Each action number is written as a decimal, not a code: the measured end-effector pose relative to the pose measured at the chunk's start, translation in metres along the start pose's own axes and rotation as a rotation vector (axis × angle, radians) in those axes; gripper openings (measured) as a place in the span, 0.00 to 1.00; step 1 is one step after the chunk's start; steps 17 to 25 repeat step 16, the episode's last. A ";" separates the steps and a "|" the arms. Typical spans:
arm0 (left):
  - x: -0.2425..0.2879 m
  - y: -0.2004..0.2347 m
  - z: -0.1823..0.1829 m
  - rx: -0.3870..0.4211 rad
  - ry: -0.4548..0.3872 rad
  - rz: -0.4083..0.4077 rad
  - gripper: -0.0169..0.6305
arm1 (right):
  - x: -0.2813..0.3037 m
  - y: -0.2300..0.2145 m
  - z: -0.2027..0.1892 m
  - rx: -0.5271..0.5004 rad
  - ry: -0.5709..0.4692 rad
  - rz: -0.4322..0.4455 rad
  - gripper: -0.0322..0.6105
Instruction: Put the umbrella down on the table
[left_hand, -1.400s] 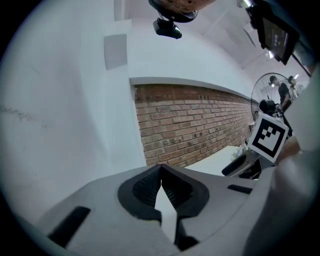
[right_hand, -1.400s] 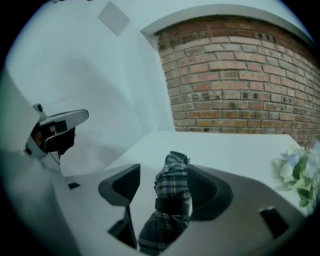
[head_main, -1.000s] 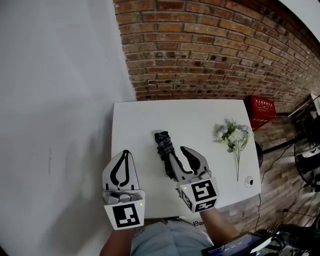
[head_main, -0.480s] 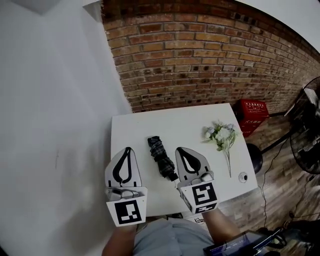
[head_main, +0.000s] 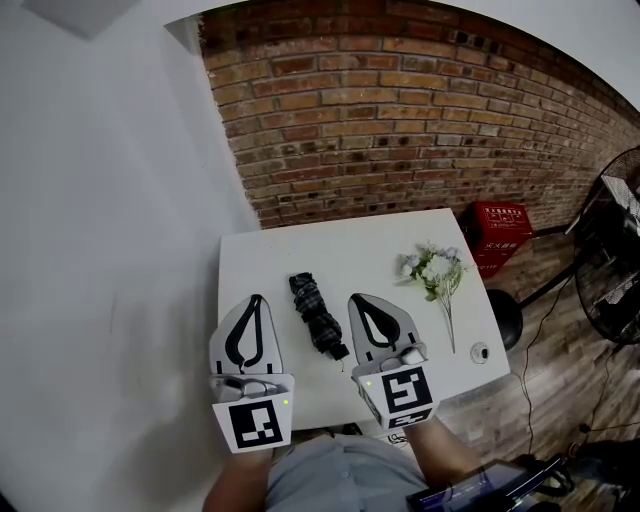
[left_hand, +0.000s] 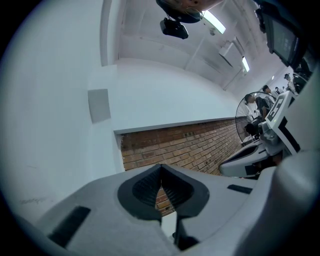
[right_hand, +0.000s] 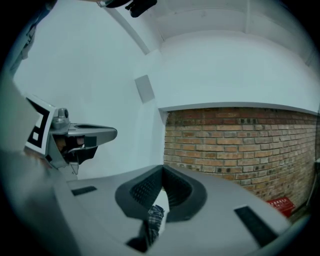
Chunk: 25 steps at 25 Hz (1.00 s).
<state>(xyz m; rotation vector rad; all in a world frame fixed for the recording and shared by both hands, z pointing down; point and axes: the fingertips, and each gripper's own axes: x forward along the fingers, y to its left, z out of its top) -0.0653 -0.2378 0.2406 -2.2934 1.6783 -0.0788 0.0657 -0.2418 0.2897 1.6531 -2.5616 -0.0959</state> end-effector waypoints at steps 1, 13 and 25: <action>0.000 -0.001 0.001 0.002 -0.003 -0.003 0.04 | -0.001 -0.001 0.000 0.000 0.001 -0.002 0.06; 0.004 -0.009 -0.004 0.011 0.005 -0.015 0.04 | -0.001 -0.005 -0.005 0.006 0.020 -0.005 0.06; 0.006 -0.008 -0.008 0.010 0.014 -0.016 0.04 | 0.002 -0.007 -0.008 -0.002 0.010 -0.009 0.06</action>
